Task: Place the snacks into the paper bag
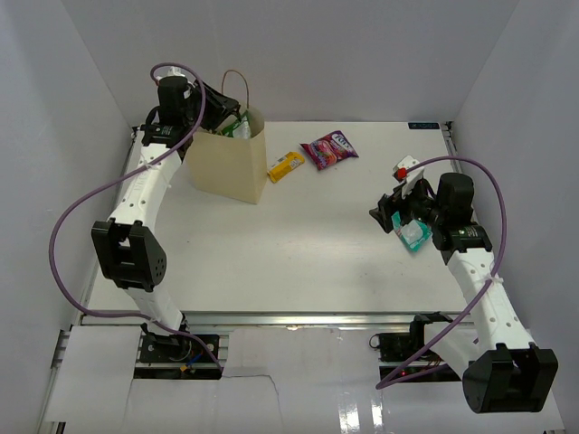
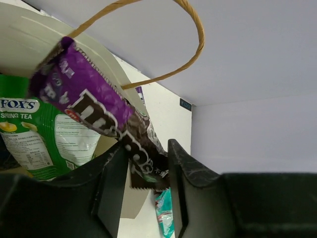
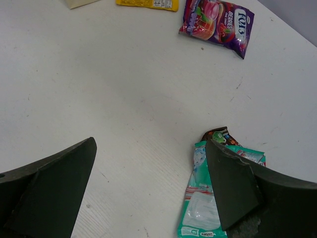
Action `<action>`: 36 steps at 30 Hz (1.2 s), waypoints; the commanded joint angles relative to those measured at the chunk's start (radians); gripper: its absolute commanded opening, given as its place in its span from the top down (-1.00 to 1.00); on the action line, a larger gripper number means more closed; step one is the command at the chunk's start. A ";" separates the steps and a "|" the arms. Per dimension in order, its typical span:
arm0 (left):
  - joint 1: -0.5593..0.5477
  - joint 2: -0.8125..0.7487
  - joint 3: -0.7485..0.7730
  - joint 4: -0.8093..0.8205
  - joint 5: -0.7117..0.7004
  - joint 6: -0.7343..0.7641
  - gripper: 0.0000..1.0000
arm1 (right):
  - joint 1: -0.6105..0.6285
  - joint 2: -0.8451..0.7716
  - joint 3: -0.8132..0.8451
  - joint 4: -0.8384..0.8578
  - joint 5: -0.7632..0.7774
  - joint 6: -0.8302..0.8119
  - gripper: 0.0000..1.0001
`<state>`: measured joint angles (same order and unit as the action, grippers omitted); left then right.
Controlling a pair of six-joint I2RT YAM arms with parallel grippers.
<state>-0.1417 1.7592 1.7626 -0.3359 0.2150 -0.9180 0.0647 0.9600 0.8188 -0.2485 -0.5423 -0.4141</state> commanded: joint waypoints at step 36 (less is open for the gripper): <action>-0.030 -0.871 -1.126 0.421 0.291 -0.091 -0.67 | -0.088 0.666 0.145 -0.080 0.486 -0.106 -0.16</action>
<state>-0.1478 0.8471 0.7174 -0.0288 0.3603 -0.8143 -0.0048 1.6215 0.9371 -0.3672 0.0505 -0.4713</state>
